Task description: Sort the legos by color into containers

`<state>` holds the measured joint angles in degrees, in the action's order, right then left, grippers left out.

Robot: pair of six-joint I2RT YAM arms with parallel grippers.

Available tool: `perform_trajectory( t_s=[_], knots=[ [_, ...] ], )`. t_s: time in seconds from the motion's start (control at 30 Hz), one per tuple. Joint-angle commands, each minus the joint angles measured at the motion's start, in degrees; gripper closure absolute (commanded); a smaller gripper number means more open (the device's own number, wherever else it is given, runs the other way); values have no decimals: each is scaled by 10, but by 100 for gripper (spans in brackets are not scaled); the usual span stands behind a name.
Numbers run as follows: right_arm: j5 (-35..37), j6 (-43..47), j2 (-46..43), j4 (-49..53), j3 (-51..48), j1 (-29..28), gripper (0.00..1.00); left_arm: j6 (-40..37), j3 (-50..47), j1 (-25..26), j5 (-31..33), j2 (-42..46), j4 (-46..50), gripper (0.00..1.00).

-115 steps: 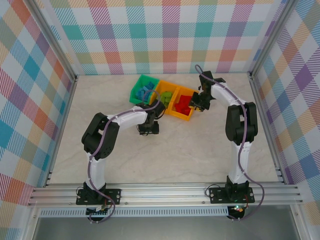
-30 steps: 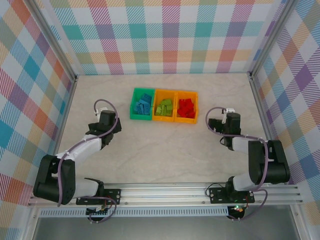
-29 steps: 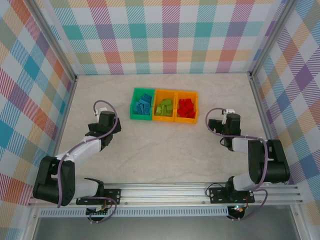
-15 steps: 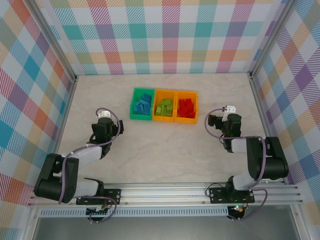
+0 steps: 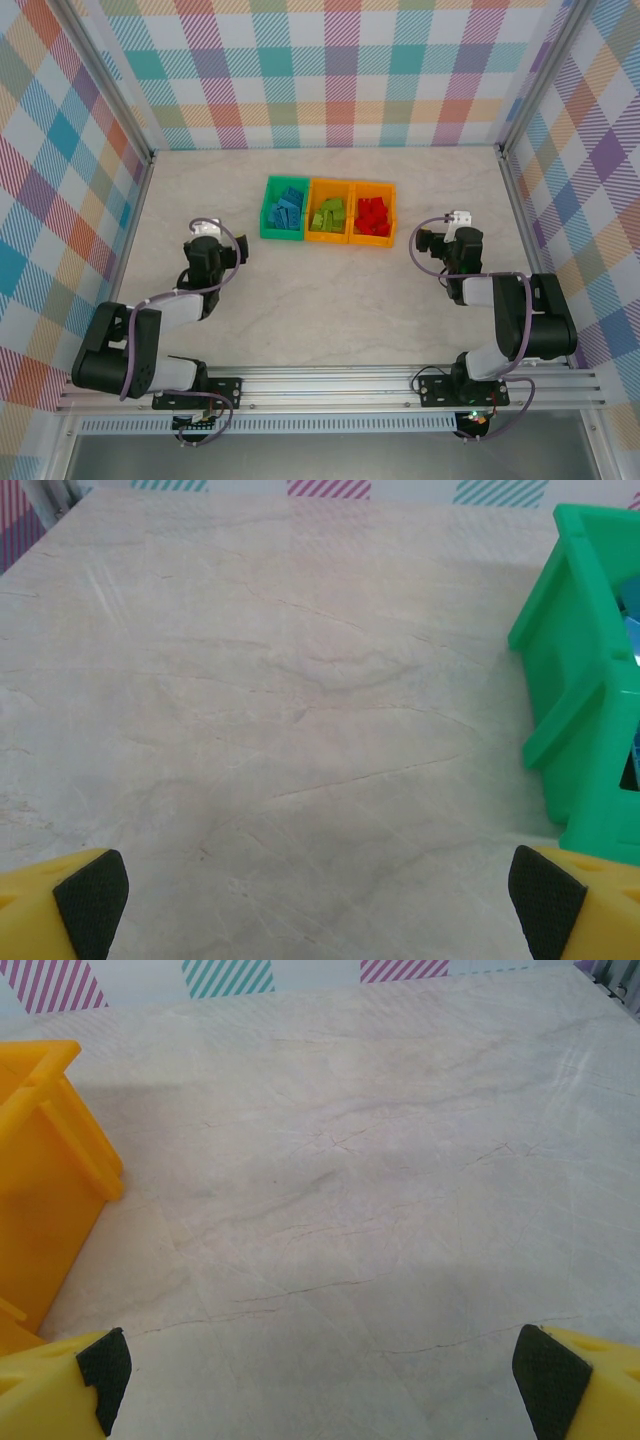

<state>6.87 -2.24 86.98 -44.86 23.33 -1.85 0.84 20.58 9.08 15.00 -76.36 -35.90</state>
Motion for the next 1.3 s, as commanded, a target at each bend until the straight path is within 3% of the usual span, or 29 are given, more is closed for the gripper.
perform_trajectory(
  t_s=[0.0,0.2,0.27,0.4,0.53,1.0,1.1,1.27],
  knots=[
    [-9,6,5,-24,-2,0,0,20,-18,-23,-8,21,-40,0],
    [-9,6,5,-24,-1,0,0,-26,43,-28,-32,-48,-23,0],
    [-10,5,5,-23,-1,0,0,-31,71,-39,-75,-70,7,0],
    [-11,6,5,-22,-1,1,0,-36,27,-39,-82,-137,-130,0],
    [-12,6,4,-22,-1,1,0,-30,38,-46,-96,-132,-95,0],
    [-12,7,4,-22,-1,1,0,-28,37,-50,-103,-134,-100,0],
    [-50,13,4,-7,7,8,0,-28,37,-50,-102,-134,-100,0],
    [-51,14,5,-10,6,8,0,-28,37,-50,-102,-134,-100,0]
  ],
)
